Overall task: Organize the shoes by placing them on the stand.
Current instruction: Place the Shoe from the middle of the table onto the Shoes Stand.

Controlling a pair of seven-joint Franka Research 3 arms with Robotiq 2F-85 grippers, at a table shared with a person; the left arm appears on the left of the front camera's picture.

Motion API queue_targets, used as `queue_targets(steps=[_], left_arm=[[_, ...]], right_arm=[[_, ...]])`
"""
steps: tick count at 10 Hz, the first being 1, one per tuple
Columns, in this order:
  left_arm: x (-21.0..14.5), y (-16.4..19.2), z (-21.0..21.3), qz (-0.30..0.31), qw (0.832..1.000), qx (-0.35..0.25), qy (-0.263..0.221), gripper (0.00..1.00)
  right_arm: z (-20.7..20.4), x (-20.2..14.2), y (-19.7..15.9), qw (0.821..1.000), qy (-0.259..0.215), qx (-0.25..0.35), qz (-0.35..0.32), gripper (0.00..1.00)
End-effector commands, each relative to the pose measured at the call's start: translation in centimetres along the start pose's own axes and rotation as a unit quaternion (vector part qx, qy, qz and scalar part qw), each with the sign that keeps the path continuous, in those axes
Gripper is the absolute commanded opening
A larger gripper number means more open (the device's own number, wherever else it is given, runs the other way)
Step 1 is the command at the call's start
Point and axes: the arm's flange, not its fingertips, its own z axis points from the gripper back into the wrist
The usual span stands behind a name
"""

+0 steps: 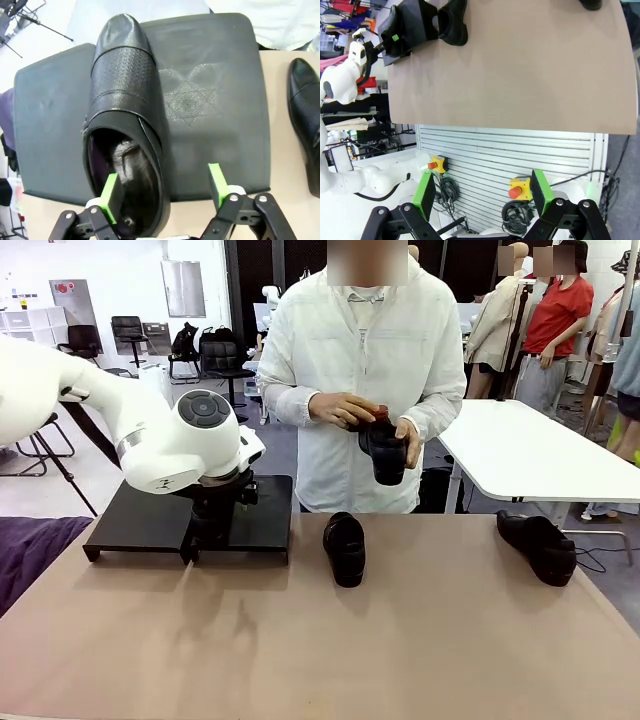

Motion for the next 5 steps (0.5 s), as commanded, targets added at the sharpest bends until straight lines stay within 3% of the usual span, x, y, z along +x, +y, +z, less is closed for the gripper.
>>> queue_targets(steps=[1,3,4,5], left_arm=[[-1.4,0.8,4.9,0.012,1.000,0.004,-0.013,1.00],[-3.6,1.7,11.4,0.027,1.000,-0.006,-0.005,1.00],[-4.8,2.5,14.3,0.025,0.998,-0.038,0.051,1.00],[-6.0,3.6,16.6,-0.026,0.986,-0.122,0.114,1.00]], right_arm=[[0.5,0.0,-0.2,1.000,0.003,-0.002,0.012,1.00],[0.5,0.0,-0.2,1.000,0.003,-0.002,0.012,1.00],[0.5,0.0,-0.2,1.000,0.003,-0.002,0.012,1.00],[0.5,0.0,-0.2,1.000,0.003,-0.002,0.012,1.00]])
